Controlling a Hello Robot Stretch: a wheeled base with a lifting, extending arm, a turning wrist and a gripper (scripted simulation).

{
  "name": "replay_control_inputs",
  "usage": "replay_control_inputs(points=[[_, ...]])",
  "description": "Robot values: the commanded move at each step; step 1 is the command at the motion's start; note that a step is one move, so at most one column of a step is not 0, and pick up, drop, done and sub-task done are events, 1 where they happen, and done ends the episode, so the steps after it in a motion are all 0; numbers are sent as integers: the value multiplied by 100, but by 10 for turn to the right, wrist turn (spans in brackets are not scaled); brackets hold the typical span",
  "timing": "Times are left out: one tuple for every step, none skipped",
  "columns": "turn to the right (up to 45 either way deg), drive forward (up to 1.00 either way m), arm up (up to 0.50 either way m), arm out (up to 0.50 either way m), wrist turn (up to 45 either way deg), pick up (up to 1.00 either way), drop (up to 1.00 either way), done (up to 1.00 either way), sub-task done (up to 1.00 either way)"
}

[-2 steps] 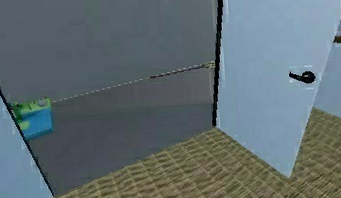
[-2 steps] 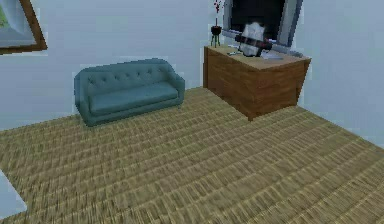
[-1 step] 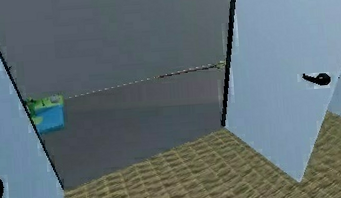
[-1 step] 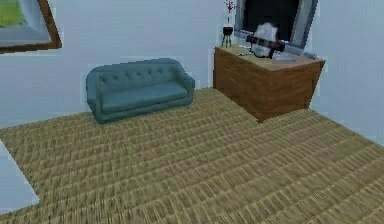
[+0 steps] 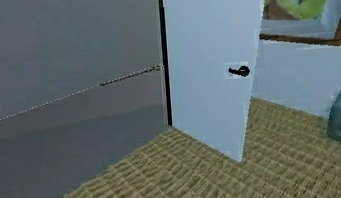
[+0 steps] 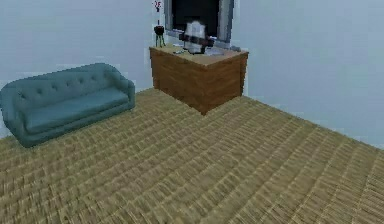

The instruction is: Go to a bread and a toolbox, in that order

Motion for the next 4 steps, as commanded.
replay_control_inputs(points=[[0, 40, 0, 0, 0, 0, 0, 0, 0], [-210, 0, 0, 0, 0, 0, 0, 0, 0], [0, 100, 0, 0, 0, 0, 0, 0, 0], [-90, 0, 0, 0, 0, 0, 0, 0, 0]])
